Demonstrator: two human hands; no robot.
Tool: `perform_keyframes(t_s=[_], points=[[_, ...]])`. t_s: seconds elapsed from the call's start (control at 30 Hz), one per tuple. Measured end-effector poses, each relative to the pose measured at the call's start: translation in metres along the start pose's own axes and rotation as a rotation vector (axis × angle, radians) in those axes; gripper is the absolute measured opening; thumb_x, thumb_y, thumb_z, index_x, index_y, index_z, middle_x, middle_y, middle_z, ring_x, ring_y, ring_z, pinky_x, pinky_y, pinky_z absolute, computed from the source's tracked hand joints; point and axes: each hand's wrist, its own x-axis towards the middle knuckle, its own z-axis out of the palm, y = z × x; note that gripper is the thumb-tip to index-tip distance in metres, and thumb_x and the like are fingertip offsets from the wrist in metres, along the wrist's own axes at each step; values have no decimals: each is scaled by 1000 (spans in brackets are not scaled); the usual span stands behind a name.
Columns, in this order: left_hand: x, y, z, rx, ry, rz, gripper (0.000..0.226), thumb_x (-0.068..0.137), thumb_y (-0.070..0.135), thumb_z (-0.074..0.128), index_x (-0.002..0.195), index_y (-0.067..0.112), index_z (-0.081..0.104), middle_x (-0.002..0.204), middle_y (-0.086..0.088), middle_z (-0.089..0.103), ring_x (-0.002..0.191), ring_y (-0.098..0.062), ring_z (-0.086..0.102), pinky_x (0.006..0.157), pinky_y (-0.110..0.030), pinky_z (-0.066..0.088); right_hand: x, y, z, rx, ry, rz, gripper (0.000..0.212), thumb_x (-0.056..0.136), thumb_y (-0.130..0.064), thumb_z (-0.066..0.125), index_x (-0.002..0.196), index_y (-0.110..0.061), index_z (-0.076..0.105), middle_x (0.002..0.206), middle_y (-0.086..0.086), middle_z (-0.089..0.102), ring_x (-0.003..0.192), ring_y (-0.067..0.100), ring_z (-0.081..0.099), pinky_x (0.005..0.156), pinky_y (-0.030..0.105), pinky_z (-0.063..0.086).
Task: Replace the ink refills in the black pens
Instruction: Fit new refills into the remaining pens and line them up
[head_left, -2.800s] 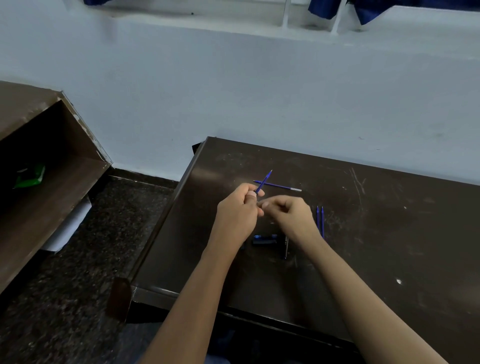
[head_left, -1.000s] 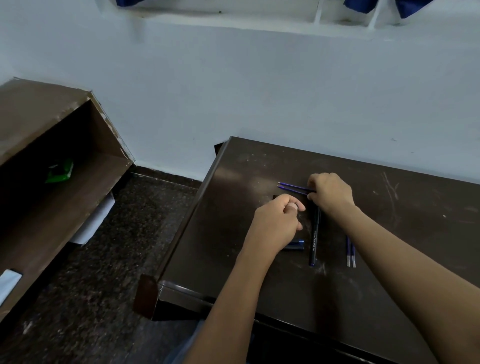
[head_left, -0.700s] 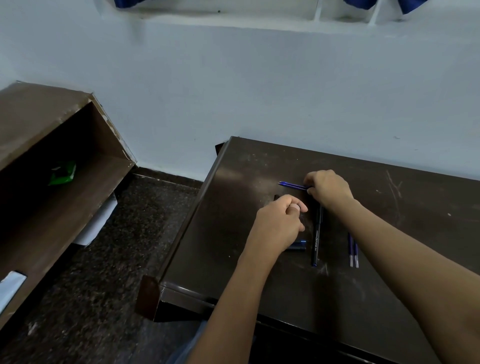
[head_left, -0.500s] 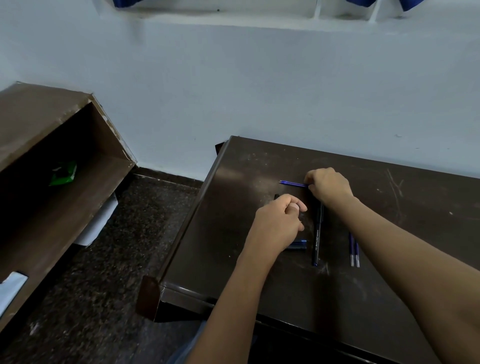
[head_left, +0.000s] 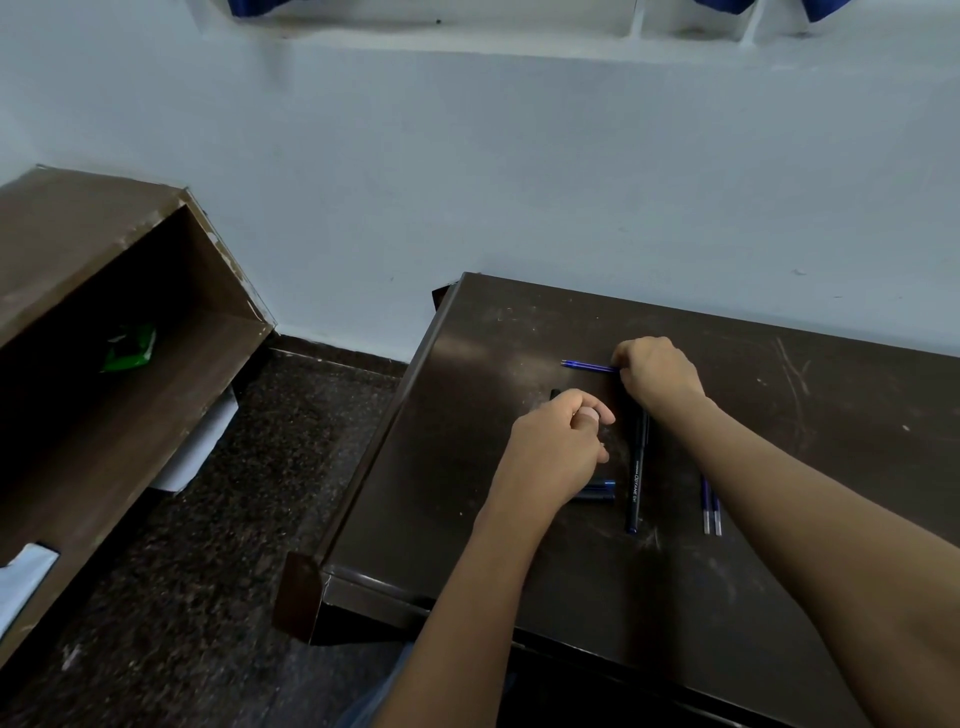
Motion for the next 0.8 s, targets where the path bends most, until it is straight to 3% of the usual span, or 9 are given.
perform_keyframes(t_s=[0.33, 0.5, 0.73, 0.8], points=[[0, -1, 0, -20, 8, -6, 28, 100, 21, 35, 108, 23, 62, 80, 7, 60, 53, 1, 48, 55, -15, 35, -6, 2, 2, -82, 112, -60, 28, 89, -2, 48, 112, -10, 63, 110, 13, 60, 107, 34, 51, 81, 43, 49], [-1, -1, 1, -32, 21, -14, 28, 100, 21, 35, 107, 23, 62, 79, 6, 61, 53, 1, 46, 55, -17, 35, -30, 2, -5, 122, 209, 1, 31, 89, -3, 48, 114, -11, 64, 110, 14, 61, 107, 34, 49, 82, 43, 48], [-3, 9, 4, 18, 51, -70, 32, 99, 19, 36, 121, 11, 57, 107, -1, 68, 66, 1, 47, 70, -16, 35, -84, 30, -12, 462, 266, 304, 23, 86, -9, 56, 107, -11, 66, 108, 13, 64, 95, 30, 63, 82, 47, 55], [-4, 11, 5, 9, 50, -70, 32, 99, 17, 36, 122, 10, 58, 113, -2, 67, 66, 2, 48, 66, -15, 36, -96, 45, -13, 496, 239, 424, 20, 84, -12, 59, 103, -12, 67, 106, 14, 66, 91, 33, 64, 80, 47, 55]])
